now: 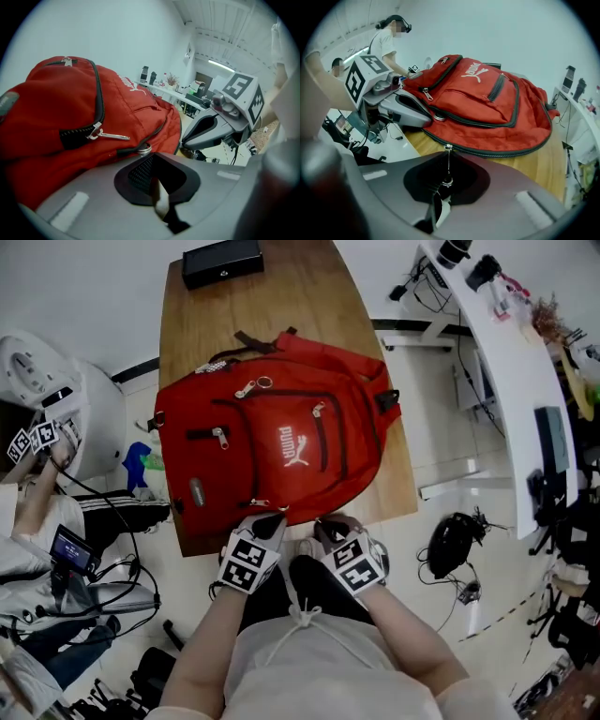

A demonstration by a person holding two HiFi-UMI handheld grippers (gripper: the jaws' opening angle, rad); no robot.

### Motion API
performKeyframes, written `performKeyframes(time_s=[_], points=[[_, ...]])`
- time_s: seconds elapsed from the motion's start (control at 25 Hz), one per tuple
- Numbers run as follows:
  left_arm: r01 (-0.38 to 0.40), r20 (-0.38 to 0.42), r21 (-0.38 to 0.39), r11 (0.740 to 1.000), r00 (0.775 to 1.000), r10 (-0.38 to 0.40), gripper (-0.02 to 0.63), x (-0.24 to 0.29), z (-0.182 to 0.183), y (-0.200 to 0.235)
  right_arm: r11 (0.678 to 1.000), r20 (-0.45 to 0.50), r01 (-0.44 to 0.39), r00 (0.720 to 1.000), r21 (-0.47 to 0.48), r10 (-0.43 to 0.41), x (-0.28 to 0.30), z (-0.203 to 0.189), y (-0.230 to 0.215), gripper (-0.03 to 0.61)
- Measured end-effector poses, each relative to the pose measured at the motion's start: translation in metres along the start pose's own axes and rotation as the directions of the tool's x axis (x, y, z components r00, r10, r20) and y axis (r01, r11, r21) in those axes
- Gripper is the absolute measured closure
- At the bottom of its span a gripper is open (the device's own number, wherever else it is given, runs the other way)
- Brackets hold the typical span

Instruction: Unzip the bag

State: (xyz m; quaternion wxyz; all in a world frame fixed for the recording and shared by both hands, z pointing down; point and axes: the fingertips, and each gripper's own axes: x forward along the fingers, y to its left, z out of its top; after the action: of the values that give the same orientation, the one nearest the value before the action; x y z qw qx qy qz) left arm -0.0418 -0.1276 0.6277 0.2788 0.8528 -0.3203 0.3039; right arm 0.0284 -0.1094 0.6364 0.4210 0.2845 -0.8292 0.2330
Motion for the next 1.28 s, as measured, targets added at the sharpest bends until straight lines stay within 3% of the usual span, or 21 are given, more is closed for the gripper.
performKeyframes(time_s=[0.16, 0.4, 0.68, 0.96, 1.28], points=[[-0.032, -0.028, -0.017, 0.999, 0.999, 0.031, 0.607, 0.004, 0.001, 0.002, 0.998, -0.015, 0.047, 0.999, -0.034, -0.048, -0.011, -0.011, -0.025, 0.565], [-0.090, -0.041, -0.073, 0.993, 0.995, 0.087, 0.607, 0.006, -0.002, 0.003, 0.995, -0.056, 0.020, 0.998, -0.094, -0.025, -0.020, -0.018, -0.047, 0.566], [-0.114, -0.028, -0.063, 0.991, 0.993, 0.113, 0.607, 0.007, -0.002, 0.005, 0.990, -0.125, 0.018, 0.992, -0.142, -0.036, -0.027, -0.023, -0.071, 0.566], [-0.086, -0.055, -0.086, 0.993, 0.995, 0.082, 0.607, 0.007, -0.003, 0.005, 0.999, -0.127, 0.000, 0.992, -0.047, -0.006, -0.035, -0.029, -0.091, 0.566], [-0.085, -0.087, -0.091, 0.992, 0.993, 0.077, 0.607, 0.007, -0.002, 0.005, 0.994, -0.132, 0.102, 0.986, -0.034, -0.105, -0.050, -0.021, -0.138, 0.566]])
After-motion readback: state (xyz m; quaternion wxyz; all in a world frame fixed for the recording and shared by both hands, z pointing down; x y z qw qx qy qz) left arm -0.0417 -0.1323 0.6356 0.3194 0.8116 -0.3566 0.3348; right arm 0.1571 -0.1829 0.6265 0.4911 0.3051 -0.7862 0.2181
